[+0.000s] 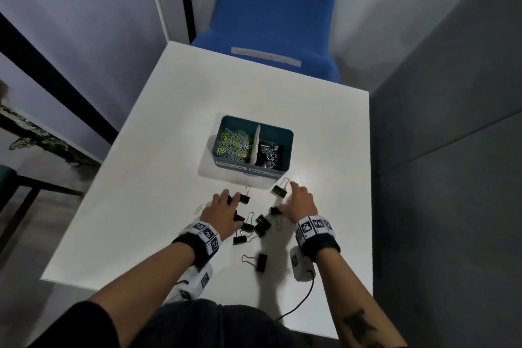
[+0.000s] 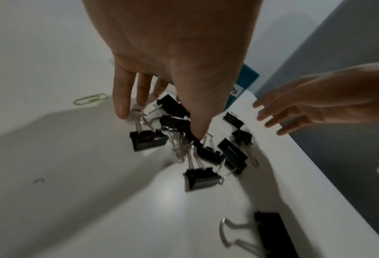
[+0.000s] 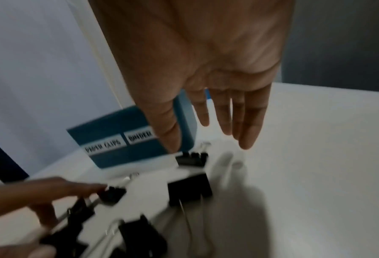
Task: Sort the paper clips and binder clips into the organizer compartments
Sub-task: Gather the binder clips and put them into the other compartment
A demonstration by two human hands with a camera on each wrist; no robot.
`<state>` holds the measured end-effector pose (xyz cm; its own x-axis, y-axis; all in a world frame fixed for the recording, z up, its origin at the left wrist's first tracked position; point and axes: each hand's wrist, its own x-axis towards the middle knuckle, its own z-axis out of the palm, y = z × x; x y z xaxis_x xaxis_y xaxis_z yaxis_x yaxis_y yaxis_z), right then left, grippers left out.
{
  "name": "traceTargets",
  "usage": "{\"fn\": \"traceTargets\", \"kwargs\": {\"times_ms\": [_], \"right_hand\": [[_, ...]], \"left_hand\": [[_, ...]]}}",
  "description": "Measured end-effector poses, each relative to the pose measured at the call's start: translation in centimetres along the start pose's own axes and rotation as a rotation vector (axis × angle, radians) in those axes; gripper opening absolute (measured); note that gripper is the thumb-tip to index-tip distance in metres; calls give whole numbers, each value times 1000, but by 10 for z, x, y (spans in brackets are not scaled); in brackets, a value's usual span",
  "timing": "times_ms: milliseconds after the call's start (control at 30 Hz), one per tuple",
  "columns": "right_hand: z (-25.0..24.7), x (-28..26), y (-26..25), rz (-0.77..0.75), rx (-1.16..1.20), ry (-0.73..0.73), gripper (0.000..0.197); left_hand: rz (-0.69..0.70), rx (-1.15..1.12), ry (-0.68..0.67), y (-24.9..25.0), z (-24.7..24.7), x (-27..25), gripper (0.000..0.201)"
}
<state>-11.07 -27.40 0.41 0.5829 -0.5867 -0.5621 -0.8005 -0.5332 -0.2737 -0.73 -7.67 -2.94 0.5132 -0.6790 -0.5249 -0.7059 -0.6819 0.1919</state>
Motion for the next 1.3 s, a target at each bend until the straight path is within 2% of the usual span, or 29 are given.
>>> {"fn": "traceTargets", "kwargs": {"times_ms": [67, 200, 267, 367, 467, 600, 900, 1067, 1200, 1300], "right_hand": [[16, 2, 1, -81, -61, -116, 92], [42, -7, -3, -305, -189, -118, 92], [53, -14, -4, -387, -177, -102, 82], [66, -22, -5, -454, -149, -44, 57], [70, -25, -5, -456, -131, -37, 51], [71, -26, -4, -386, -59, -43, 46], [59, -34, 20, -214, 295, 141, 27], [22, -39, 4, -265, 384, 282, 21], [-29, -30, -31, -377, 512, 462, 26], [-61, -20, -51, -406, 562, 444, 39]], "left_hand": [[67, 59, 6, 5, 4, -4, 81], [94, 73, 47, 8, 7, -7, 98], [107, 75, 55, 7, 8, -4, 104], [180, 77, 22, 8, 6, 0, 101], [236, 87, 6, 15, 5, 2, 89], [209, 98, 32, 20, 6, 3, 59], [221, -12, 64, 6, 2, 4, 33], [238, -28, 87, -1, -2, 3, 10], [227, -16, 66, -4, -6, 3, 7], [229, -27, 62, -7, -10, 3, 9]]}}
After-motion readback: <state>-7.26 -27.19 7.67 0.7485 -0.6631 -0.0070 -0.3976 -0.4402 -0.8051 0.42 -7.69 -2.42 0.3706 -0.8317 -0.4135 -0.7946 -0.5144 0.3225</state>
